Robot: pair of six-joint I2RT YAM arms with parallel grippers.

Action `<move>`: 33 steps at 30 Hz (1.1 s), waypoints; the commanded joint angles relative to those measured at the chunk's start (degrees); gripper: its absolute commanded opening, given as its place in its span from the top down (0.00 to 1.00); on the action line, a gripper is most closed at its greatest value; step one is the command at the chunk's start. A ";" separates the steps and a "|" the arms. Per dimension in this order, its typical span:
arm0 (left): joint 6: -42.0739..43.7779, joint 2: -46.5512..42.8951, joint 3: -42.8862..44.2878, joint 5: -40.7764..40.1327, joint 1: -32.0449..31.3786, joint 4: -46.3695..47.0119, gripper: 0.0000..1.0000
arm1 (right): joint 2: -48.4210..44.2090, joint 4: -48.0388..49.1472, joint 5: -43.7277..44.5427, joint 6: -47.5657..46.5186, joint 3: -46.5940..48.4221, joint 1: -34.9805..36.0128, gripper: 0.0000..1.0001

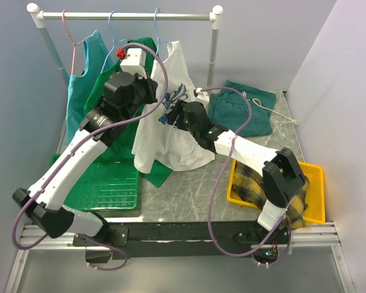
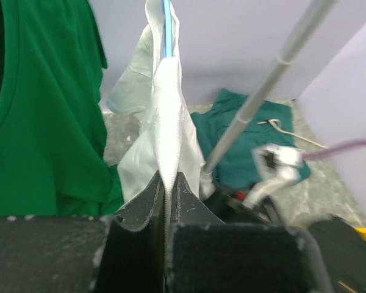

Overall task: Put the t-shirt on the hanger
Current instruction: Place the hanger at the clothesline, then reset both arms

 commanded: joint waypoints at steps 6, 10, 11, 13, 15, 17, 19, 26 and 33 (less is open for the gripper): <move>-1.03 -1.37 -2.50 4.08 2.55 8.19 0.59 | -13.60 4.70 -0.25 0.12 -9.07 0.49 0.26; -0.85 -4.80 -2.50 5.04 2.64 5.39 0.32 | -18.78 4.44 -0.43 -0.32 -12.93 0.67 0.21; -1.20 -6.63 -2.68 5.57 2.55 4.94 0.24 | -19.84 4.53 -0.43 -0.41 -13.73 0.67 0.20; -1.73 -8.23 -3.30 8.98 2.64 2.84 0.03 | -22.91 4.97 -0.52 -0.76 -16.09 0.67 0.17; -2.52 -9.72 -4.52 10.75 2.46 1.08 0.04 | -25.12 5.23 -0.34 -1.37 -17.86 0.67 0.16; -2.26 -11.91 -6.63 11.11 0.54 0.63 0.03 | -28.37 5.06 0.36 -1.90 -19.97 0.67 0.16; -1.30 -13.67 -10.32 8.92 -2.27 1.15 0.03 | -31.87 4.62 1.15 -2.17 -22.07 0.67 0.14; -2.95 -17.19 -22.09 2.84 -13.18 4.05 0.04 | -43.13 1.81 5.27 -2.87 -29.46 0.67 0.09; -7.88 -19.83 -41.15 2.41 -14.15 14.25 0.04 | -55.70 1.98 9.59 -2.08 -41.23 0.67 0.07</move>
